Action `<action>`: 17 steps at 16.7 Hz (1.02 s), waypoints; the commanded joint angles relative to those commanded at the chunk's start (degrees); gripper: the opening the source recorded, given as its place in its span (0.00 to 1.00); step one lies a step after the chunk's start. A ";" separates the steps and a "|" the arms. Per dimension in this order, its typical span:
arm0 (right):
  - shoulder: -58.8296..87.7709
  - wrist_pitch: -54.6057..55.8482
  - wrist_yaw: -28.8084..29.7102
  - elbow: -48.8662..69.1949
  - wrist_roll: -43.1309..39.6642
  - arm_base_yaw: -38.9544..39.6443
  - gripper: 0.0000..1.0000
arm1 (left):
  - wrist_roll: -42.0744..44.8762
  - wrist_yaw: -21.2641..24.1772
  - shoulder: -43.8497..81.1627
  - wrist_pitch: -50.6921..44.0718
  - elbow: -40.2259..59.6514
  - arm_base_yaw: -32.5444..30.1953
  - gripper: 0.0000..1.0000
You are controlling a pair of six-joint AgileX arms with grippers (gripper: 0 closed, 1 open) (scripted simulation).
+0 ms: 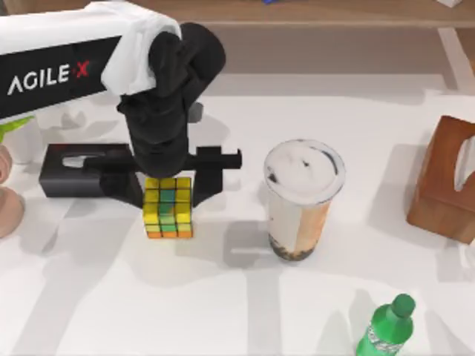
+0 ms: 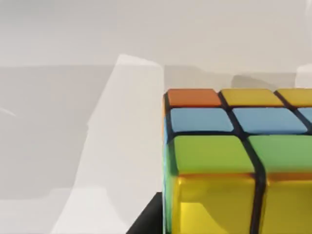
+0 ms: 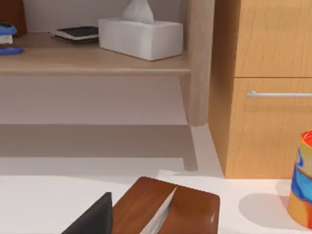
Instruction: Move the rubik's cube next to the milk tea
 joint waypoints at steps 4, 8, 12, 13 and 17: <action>0.00 0.00 0.00 0.00 0.00 0.00 1.00 | -2.78 -2.36 0.82 1.47 1.09 0.38 0.00; 0.00 0.00 0.00 0.00 0.00 0.00 1.00 | -3.33 -2.69 0.75 0.30 1.32 -0.55 0.00; 0.00 0.00 0.00 0.00 0.00 0.00 1.00 | -1.04 -0.40 -0.19 -1.58 -0.35 -1.67 0.00; 0.00 0.00 0.00 0.00 0.00 0.00 1.00 | -0.27 0.36 -0.47 -1.66 -0.78 -1.76 0.00; 0.00 0.00 0.00 0.00 0.00 0.00 1.00 | 1.74 1.99 -0.96 0.14 -1.57 -1.38 0.00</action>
